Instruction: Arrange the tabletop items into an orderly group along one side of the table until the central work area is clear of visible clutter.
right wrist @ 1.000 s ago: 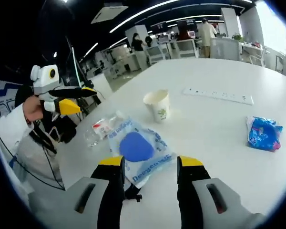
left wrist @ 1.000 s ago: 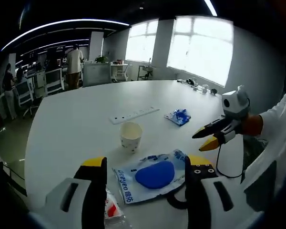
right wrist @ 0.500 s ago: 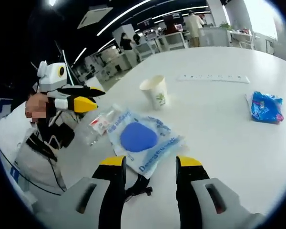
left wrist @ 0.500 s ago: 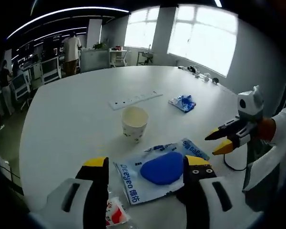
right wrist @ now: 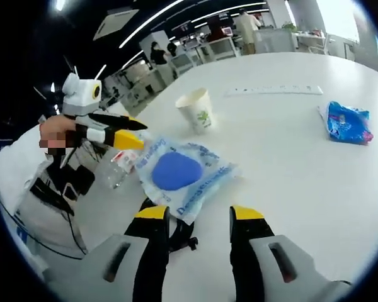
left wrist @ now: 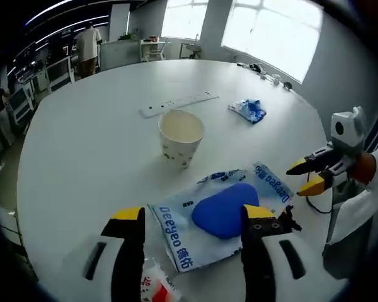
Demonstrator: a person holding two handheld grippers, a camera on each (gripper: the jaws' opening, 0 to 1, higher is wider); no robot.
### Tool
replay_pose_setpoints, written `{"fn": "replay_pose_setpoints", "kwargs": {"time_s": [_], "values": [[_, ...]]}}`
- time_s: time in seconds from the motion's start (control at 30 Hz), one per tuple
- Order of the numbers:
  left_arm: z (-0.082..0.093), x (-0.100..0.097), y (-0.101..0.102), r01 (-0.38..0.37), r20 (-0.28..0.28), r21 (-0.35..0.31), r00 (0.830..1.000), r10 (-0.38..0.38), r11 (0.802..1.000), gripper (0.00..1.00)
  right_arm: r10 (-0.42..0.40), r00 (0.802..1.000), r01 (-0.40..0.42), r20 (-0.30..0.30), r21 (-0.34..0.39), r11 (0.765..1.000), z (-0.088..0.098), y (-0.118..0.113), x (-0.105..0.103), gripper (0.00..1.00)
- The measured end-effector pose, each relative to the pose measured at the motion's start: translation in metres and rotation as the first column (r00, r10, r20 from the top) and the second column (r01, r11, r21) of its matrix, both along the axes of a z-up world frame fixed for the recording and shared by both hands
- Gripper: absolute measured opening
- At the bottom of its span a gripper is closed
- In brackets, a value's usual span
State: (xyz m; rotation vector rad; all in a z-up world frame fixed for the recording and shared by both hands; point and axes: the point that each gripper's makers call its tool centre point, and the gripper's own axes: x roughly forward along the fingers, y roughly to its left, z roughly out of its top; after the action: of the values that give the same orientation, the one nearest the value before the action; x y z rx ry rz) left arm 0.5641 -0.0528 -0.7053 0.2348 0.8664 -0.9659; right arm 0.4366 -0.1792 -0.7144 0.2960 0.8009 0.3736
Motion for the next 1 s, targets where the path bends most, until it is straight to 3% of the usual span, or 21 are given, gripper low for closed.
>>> {"fn": "replay_pose_setpoints", "kwargs": {"time_s": [0.37, 0.6, 1.0], "values": [[-0.021, 0.004, -0.001, -0.05, -0.082, 0.067, 0.995, 0.055, 0.997, 0.62, 0.005, 1.0, -0.004, -0.012, 0.032, 0.999, -0.007, 0.01, 0.002, 0.29], [-0.032, 0.008, 0.002, -0.08, -0.104, 0.117, 0.99, 0.092, 0.99, 0.59, 0.007, 1.0, -0.006, -0.02, 0.047, 0.999, -0.01, 0.013, 0.001, 0.26], [-0.042, 0.018, 0.01, -0.178, -0.144, 0.138, 0.969, 0.198, 0.974, 0.43, 0.011, 1.0, -0.009, -0.025, 0.065, 0.998, -0.014, 0.014, 0.002, 0.17]]}}
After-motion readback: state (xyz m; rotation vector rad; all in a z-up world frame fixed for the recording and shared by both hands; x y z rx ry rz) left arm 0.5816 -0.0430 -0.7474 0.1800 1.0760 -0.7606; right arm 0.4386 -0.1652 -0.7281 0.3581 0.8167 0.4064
